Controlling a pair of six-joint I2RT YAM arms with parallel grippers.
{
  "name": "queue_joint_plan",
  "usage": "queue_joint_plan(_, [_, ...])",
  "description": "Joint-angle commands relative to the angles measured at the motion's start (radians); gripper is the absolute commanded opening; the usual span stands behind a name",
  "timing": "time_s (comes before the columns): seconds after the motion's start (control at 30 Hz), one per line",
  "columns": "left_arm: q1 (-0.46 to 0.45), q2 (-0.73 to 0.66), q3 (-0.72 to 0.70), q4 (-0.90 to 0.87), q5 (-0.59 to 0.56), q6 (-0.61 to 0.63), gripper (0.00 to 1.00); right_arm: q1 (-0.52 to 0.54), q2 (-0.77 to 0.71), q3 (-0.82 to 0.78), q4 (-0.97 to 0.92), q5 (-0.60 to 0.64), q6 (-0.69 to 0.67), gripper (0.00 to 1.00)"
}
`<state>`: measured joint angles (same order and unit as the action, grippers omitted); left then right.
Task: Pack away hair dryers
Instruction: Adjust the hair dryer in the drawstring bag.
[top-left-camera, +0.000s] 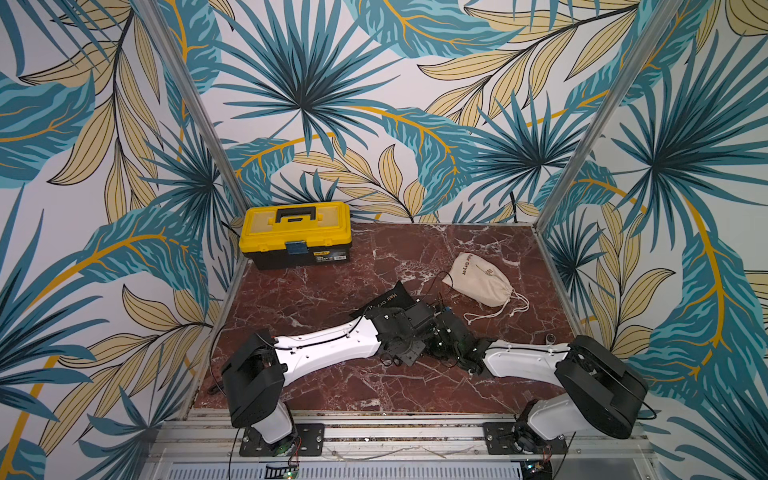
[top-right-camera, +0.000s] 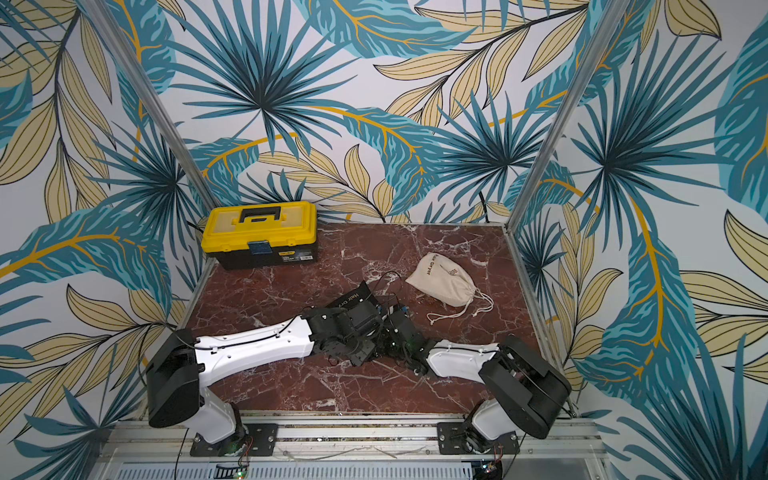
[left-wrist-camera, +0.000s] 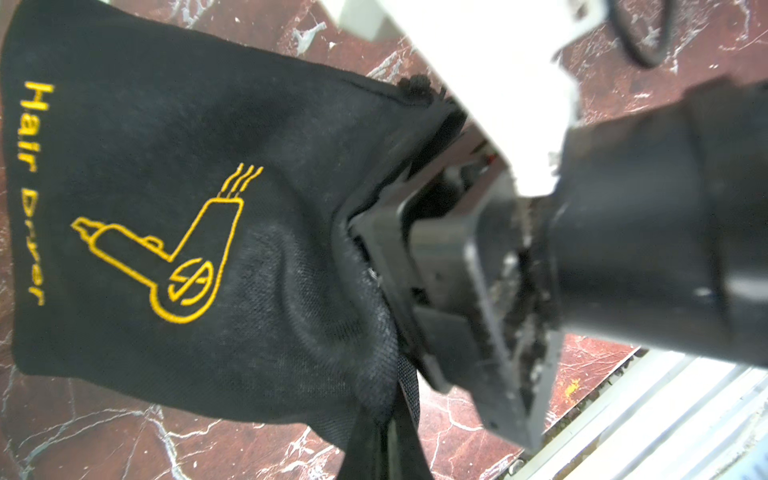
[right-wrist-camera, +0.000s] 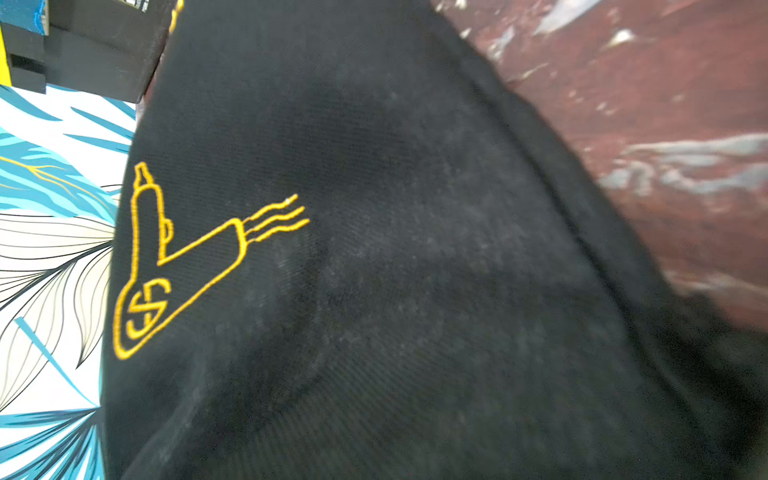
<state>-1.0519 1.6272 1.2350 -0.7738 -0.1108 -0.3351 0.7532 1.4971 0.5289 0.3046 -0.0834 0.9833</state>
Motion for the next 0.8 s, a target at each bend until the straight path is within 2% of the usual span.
queue_joint_plan(0.0, [0.003,-0.002,0.06,0.03,0.018,-0.017,0.0,-0.001,0.054,0.001,0.145,-0.081,0.059,0.48])
queue_joint_plan(0.1, [0.003,-0.009,0.054,0.031,0.005,-0.017,0.0,-0.003,0.118,-0.008,0.268,-0.126,0.117,0.47])
queue_joint_plan(0.23, [0.007,-0.018,0.034,0.045,0.006,-0.026,0.0,-0.005,0.153,-0.061,0.478,-0.139,0.205,0.39])
queue_joint_plan(0.43, [0.011,-0.021,0.011,0.054,0.009,-0.031,0.0,-0.008,0.176,-0.083,0.646,-0.153,0.277,0.22])
queue_joint_plan(0.57, [0.011,-0.027,-0.013,0.053,-0.003,-0.035,0.0,-0.009,0.212,-0.108,0.775,-0.144,0.326,0.15])
queue_joint_plan(0.67, [0.016,-0.033,-0.039,0.055,-0.004,-0.049,0.0,-0.009,0.194,-0.096,0.682,-0.142,0.294,0.18])
queue_joint_plan(0.77, [0.017,-0.042,-0.055,0.053,-0.009,-0.054,0.0,-0.011,0.138,-0.08,0.52,-0.132,0.237,0.27])
